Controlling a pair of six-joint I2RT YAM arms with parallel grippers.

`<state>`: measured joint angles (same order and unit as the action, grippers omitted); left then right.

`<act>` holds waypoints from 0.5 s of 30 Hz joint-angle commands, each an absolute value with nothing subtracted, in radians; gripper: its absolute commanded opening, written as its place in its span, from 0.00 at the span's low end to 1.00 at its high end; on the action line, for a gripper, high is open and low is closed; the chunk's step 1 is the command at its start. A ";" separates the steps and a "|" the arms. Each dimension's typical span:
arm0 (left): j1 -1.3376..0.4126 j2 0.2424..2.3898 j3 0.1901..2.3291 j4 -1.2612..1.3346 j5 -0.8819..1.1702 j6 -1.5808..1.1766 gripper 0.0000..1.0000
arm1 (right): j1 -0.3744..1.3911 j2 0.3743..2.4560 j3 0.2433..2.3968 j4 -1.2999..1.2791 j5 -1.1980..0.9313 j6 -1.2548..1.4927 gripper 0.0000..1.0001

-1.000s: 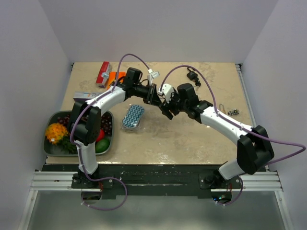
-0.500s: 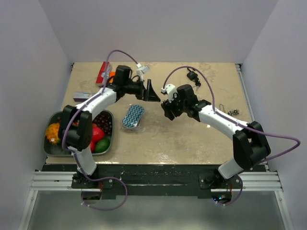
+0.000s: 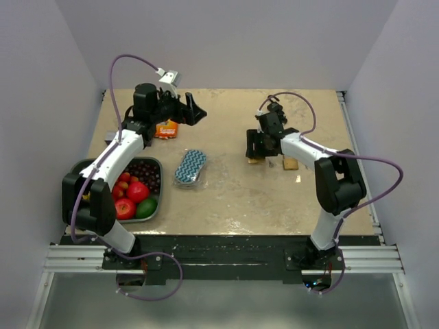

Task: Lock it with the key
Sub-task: Place the lock at the center of the board.

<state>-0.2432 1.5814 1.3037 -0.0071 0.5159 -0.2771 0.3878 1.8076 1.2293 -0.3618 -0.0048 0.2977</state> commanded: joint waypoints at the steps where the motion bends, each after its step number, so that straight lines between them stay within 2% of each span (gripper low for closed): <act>1: -0.241 1.546 1.252 0.012 0.471 -0.276 0.99 | 0.396 1.837 1.336 -0.367 0.118 0.429 0.00; 6: -0.235 1.545 1.233 0.018 0.471 -0.293 0.99 | 0.396 1.878 1.351 -0.380 0.104 0.474 0.02; 9: -0.227 1.552 1.223 0.028 0.483 -0.319 0.99 | 0.400 1.888 1.342 -0.382 0.117 0.498 0.11; 10: -0.227 1.552 1.215 0.032 0.486 -0.325 0.99 | 0.400 1.891 1.339 -0.382 0.120 0.503 0.19; 13: -0.224 1.554 1.207 0.037 0.488 -0.330 0.99 | 0.402 1.904 1.333 -0.380 0.130 0.509 0.23; 15: -0.222 1.555 1.209 0.038 0.491 -0.331 0.99 | 0.403 1.905 1.330 -0.380 0.130 0.508 0.34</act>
